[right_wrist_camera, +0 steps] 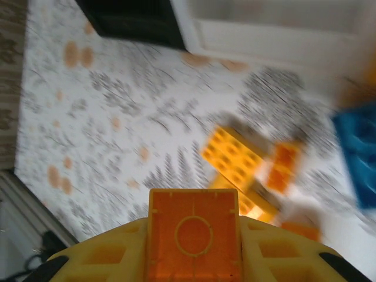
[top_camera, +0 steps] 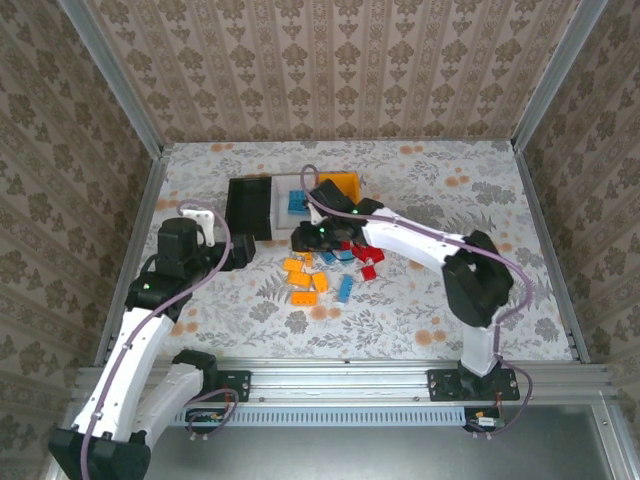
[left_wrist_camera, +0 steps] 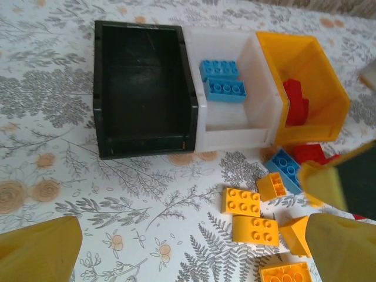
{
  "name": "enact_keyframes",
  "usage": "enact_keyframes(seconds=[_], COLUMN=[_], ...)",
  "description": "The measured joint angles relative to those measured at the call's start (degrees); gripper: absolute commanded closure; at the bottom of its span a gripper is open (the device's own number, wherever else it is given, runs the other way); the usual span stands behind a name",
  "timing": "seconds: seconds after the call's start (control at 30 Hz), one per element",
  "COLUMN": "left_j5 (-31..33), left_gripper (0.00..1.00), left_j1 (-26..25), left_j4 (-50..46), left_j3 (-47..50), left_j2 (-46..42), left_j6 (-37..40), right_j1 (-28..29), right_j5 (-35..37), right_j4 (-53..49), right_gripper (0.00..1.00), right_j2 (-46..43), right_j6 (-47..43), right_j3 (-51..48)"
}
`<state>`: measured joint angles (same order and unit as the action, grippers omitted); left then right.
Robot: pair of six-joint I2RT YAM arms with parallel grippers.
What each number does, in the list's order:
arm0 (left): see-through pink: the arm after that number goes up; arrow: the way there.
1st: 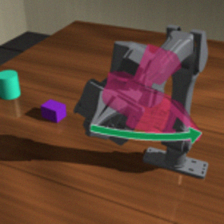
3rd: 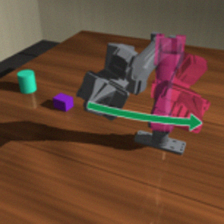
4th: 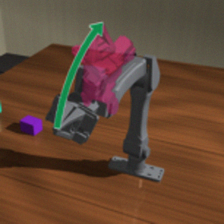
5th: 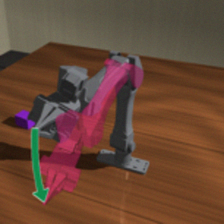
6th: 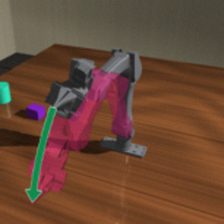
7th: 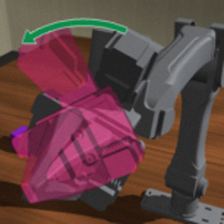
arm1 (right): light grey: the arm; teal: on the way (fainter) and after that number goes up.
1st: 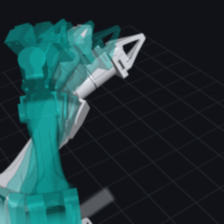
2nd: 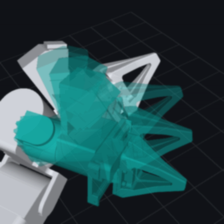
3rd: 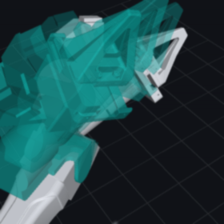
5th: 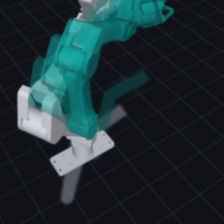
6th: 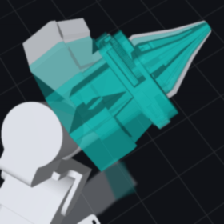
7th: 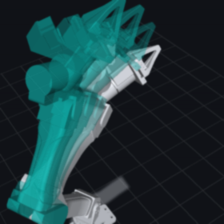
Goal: Sort the legos into containers by color
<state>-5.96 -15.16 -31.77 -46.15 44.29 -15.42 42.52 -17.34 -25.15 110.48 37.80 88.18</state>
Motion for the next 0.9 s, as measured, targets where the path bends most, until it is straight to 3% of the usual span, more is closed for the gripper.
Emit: enact_keyframes(seconds=[0.3, 0.6, 0.8, 0.9], left_j5=[-1.53, -5.22, -7.63, -8.98], left_gripper=[0.00, 0.00, 0.00, 0.00], left_j1=[2.27, 5.51, 7.34, 8.59], left_j4=[-0.02, 0.42, 0.83, 1.36], left_j3=[0.15, 1.18, 1.38, 1.51], left_j2=[0.22, 0.98, 2.16, 2.67], left_j6=[0.00, -1.07, -1.66, -1.99], right_j1=[0.00, -0.07, -0.79, -1.42], right_j5=[-6.75, -6.73, -4.68, -3.72], right_j4=[2.73, 0.11, -2.82, -4.24], right_gripper=[0.66, 0.62, 0.44, 0.42], right_j2=[15.17, 25.55, 31.85, 34.07], right_j6=[1.05, 0.55, -0.17, -0.07], right_j3=[20.02, 37.44, 46.38, 49.09])
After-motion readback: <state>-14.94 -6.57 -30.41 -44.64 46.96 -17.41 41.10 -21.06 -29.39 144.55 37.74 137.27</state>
